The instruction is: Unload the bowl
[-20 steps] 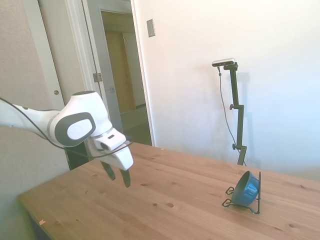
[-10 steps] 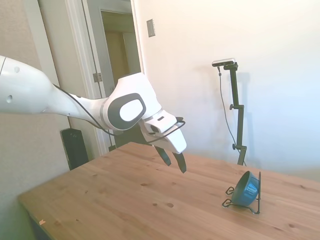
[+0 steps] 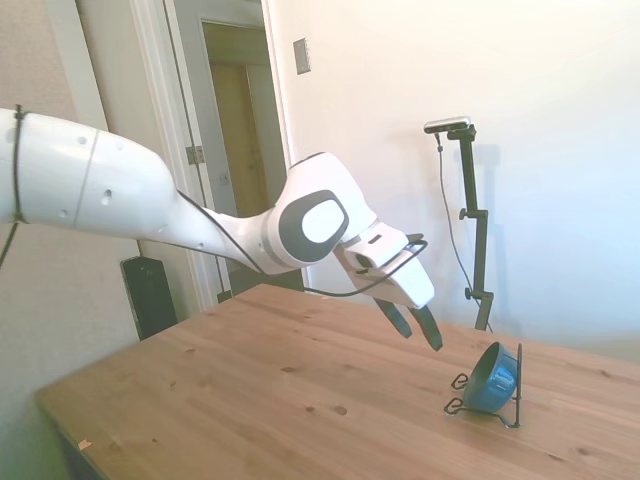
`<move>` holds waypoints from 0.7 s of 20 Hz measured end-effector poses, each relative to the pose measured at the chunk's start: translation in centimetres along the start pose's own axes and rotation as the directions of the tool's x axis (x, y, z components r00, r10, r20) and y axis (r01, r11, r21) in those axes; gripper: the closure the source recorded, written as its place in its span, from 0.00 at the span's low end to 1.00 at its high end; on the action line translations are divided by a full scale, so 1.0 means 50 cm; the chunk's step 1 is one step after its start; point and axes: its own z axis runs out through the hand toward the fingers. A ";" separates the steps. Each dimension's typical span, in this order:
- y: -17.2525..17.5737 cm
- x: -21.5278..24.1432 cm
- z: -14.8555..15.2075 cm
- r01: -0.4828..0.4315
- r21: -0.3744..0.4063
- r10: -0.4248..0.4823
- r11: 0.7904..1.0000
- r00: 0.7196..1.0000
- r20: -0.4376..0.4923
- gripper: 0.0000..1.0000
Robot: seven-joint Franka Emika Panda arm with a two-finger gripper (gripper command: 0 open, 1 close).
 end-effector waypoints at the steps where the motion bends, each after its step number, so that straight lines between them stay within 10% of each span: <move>1: -0.011 0.011 0.020 -0.004 -0.008 0.004 1.000 1.000 -0.008 0.00; 14: -0.036 0.086 0.142 -0.036 -0.090 0.030 0.995 0.998 -0.063 0.00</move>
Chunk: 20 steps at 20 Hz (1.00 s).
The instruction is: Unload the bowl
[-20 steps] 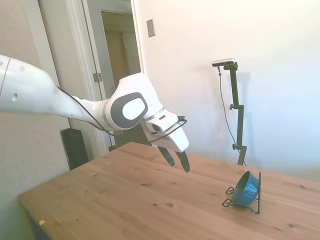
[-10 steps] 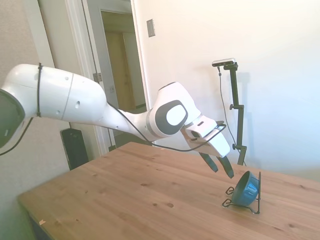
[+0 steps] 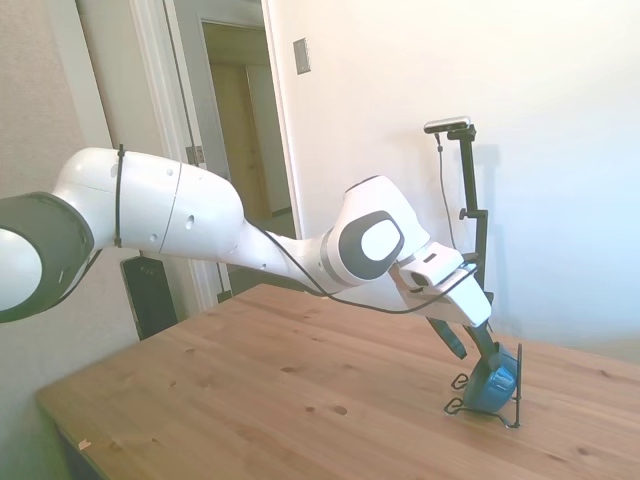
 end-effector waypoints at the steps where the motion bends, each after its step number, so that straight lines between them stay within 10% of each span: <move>1: -0.001 0.000 0.007 0.000 -0.004 0.000 1.000 1.000 0.000 0.00; 10: 0.005 0.020 0.047 -0.012 -0.044 0.011 0.999 1.000 -0.015 0.00; 11: 0.006 0.023 0.047 -0.013 -0.046 0.012 0.999 1.000 -0.016 1.00; 20: -0.001 0.044 0.044 -0.023 -0.063 0.021 0.998 0.999 -0.029 1.00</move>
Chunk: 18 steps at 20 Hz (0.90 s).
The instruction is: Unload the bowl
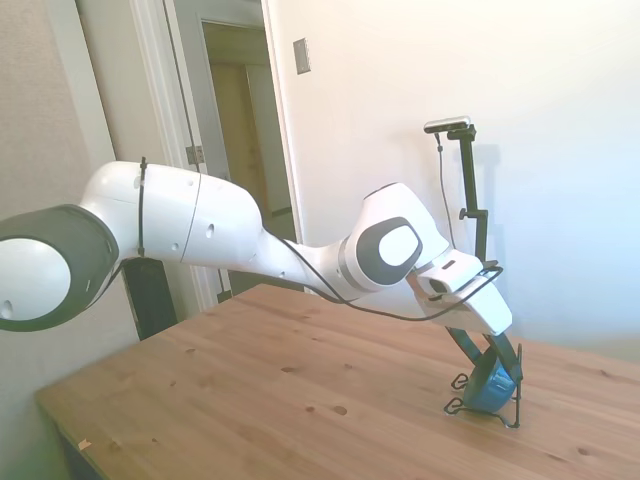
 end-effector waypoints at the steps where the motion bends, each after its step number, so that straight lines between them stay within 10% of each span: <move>1: -0.001 0.000 0.004 0.000 -0.003 0.000 1.000 1.000 0.000 1.00; 18: 0.007 0.007 0.024 -0.011 -0.034 0.012 0.999 1.000 0.016 1.00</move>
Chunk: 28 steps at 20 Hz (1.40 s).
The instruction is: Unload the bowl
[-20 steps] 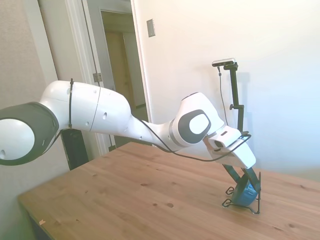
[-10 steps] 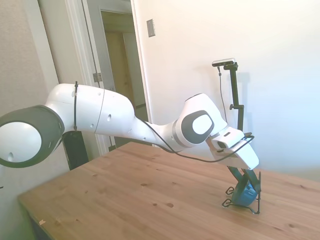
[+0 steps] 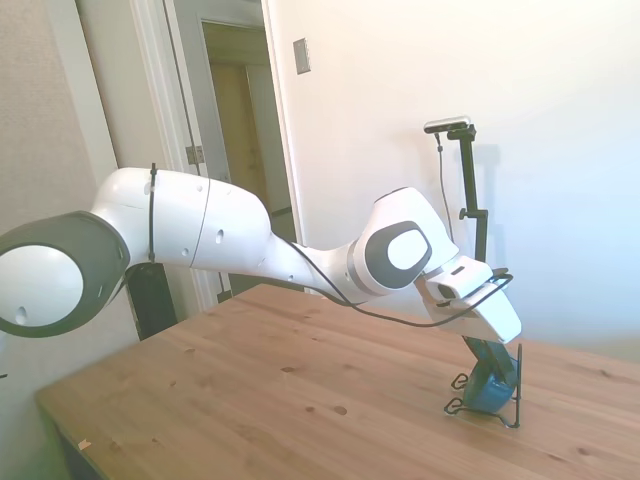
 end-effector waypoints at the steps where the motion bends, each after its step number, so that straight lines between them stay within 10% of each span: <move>1: 0.000 -0.001 0.000 0.000 -0.001 0.000 1.000 1.000 0.001 1.00; 9: -0.003 0.004 -0.023 0.007 0.014 -0.007 1.000 1.000 -0.002 1.00; 18: -0.051 -0.135 -0.195 0.070 0.197 -0.087 0.978 0.993 0.078 1.00; 28: 0.009 -0.353 -0.231 0.218 0.342 -0.327 0.914 0.895 0.304 1.00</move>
